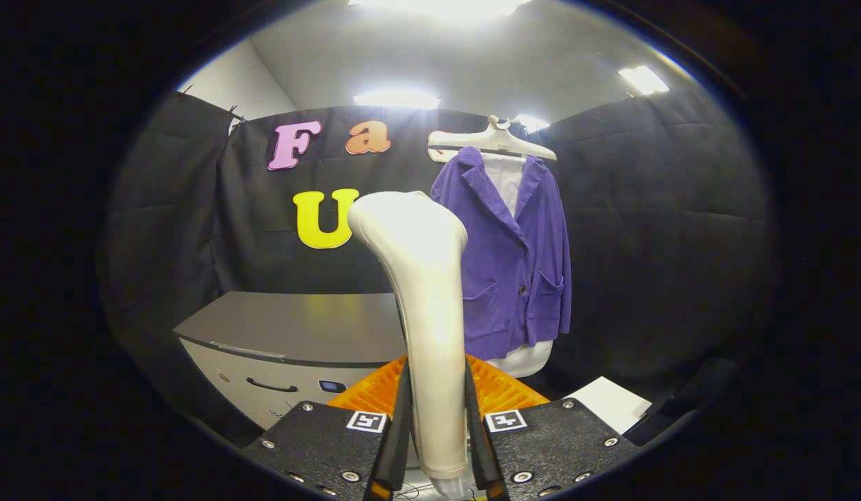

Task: Iron the clothes twice with a garment steamer, once on the left side and once on the right side.

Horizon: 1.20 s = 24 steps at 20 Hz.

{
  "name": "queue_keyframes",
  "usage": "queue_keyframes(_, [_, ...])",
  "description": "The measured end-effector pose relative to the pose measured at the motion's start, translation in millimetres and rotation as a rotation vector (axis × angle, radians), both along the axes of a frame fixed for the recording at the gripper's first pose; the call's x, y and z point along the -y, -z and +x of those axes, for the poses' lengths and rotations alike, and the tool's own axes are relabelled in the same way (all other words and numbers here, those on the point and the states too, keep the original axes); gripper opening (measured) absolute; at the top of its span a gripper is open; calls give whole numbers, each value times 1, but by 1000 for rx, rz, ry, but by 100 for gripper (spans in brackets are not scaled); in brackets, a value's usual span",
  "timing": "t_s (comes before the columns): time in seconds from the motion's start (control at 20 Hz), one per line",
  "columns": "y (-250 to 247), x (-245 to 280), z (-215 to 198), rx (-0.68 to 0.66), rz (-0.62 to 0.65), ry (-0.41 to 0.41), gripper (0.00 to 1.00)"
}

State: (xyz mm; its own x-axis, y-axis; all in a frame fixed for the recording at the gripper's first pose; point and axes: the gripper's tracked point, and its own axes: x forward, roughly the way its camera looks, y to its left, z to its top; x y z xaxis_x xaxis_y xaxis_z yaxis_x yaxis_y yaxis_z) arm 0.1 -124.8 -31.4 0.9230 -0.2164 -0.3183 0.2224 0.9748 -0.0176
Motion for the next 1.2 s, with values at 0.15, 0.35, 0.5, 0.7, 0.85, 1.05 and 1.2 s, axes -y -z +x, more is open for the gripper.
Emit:
queue_keyframes(0.15, [-15, 13, 3, 41, -18, 1, 37])
queue_keyframes(0.35, [-43, 32, 18, 105, -31, 34, 37])
queue_keyframes(0.5, [-65, 48, 35, 151, -60, 66, 37])
queue_keyframes(0.7, [-87, 73, 64, 206, -75, 122, 37])
queue_keyframes(0.85, [-97, 96, 87, 232, -76, 168, 37])
queue_keyframes(1.05, [-106, 126, 119, 258, -86, 227, 37])
queue_keyframes(1.2, [-116, 141, 156, 285, -130, 245, 37])
